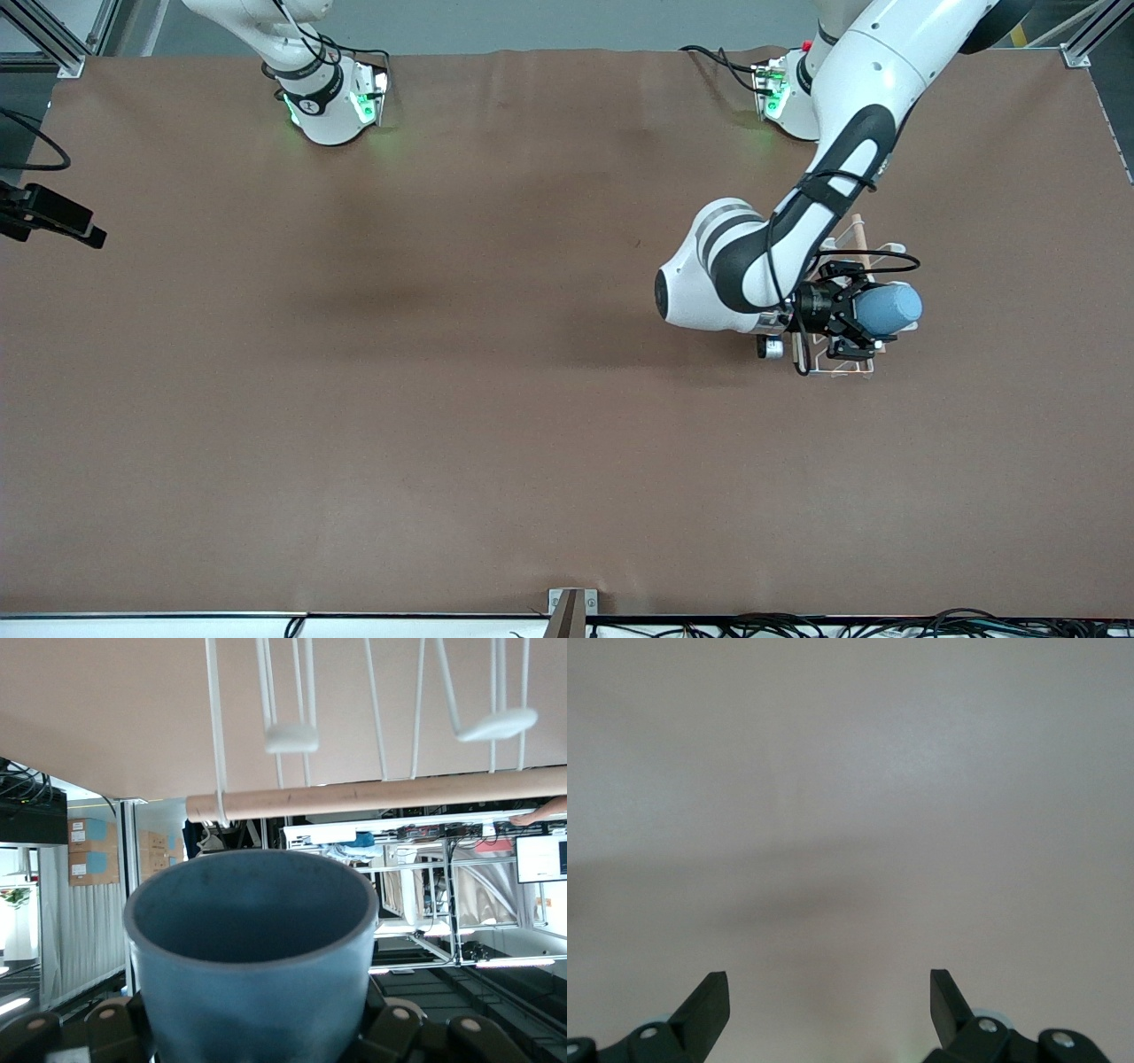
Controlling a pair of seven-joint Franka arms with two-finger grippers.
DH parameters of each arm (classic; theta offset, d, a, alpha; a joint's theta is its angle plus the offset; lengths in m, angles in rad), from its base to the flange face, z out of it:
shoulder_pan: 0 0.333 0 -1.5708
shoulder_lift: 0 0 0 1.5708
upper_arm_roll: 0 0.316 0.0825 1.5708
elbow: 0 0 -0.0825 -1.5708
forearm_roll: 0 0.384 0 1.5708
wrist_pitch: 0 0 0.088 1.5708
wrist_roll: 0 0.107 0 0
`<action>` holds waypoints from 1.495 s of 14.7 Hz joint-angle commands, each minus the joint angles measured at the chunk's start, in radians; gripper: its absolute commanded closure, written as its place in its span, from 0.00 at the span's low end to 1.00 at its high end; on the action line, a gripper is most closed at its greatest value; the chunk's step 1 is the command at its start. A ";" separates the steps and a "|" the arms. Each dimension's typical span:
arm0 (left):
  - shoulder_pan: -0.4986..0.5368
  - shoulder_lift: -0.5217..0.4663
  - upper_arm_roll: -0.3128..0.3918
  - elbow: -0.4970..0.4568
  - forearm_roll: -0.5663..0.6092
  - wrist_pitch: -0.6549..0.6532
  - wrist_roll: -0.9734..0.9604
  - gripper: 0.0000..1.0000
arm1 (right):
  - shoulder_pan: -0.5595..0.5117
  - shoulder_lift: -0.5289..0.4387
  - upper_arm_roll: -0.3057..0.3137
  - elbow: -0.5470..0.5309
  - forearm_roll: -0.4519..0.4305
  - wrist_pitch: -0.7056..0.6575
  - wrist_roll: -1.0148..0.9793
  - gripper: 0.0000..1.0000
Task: Hang cup on cup holder
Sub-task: 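Lower the blue cup onto a rack hook with the left gripper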
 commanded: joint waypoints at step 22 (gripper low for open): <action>-0.048 0.110 0.045 0.022 0.049 -0.040 -0.261 0.00 | -0.013 -0.008 0.007 0.001 -0.039 -0.044 -0.062 0.00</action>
